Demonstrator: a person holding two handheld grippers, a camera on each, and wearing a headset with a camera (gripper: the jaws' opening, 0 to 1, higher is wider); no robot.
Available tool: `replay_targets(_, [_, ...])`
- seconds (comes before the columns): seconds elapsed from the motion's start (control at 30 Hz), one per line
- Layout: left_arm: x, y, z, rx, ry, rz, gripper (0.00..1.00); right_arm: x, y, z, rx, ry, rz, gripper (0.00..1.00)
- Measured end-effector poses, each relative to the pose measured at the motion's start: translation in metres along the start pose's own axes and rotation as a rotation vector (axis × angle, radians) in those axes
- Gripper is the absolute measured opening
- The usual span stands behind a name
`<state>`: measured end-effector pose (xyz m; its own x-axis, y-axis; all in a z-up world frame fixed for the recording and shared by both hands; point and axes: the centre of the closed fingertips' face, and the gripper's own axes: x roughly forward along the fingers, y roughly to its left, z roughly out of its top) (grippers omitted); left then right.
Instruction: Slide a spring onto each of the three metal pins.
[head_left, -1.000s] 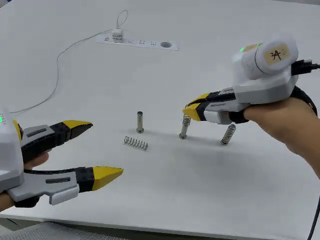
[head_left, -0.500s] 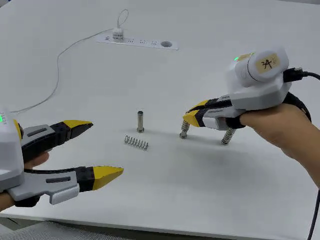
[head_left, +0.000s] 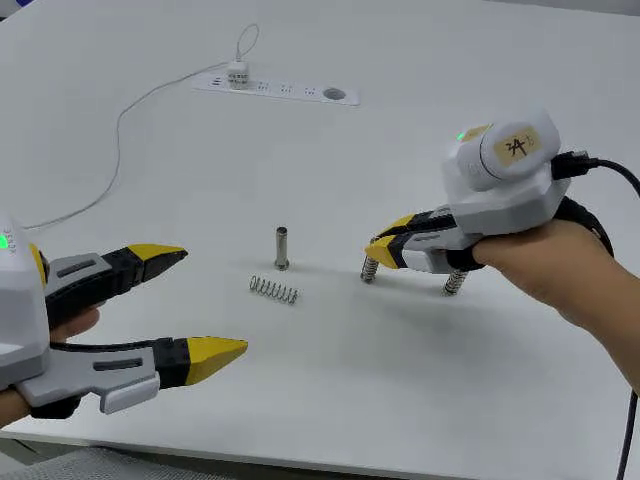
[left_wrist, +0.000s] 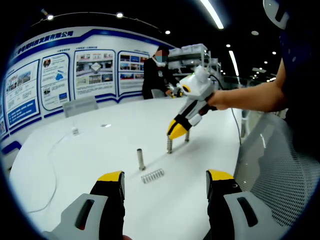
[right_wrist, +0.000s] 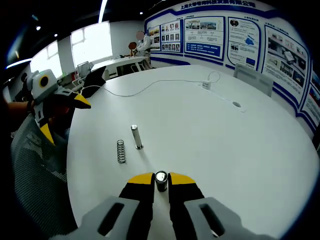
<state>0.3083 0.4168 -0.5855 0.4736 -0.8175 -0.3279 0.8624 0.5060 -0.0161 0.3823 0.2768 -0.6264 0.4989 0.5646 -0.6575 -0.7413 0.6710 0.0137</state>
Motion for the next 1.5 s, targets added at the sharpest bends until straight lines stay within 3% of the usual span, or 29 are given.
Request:
replay_targets(0.73, [0.0, 0.0, 0.001, 0.0, -0.005, -0.002, 0.68, -0.002, 0.005, -0.024, 0.002, 0.075, -0.001, 0.12])
replay_targets(1.13, [0.0, 0.0, 0.002, 0.0, -0.007, -0.001, 0.68, -0.003, 0.028, -0.031, -0.017, 0.103, 0.036, 0.12])
replay_targets(1.33, [0.0, 0.001, 0.001, 0.0, -0.008, 0.001, 0.68, 0.002, 0.049, -0.022, -0.058, 0.097, 0.076, 0.12])
replay_targets(1.5, [0.0, 0.001, 0.001, 0.0, -0.009, 0.002, 0.68, 0.011, 0.058, -0.014, -0.091, 0.096, 0.105, 0.13])
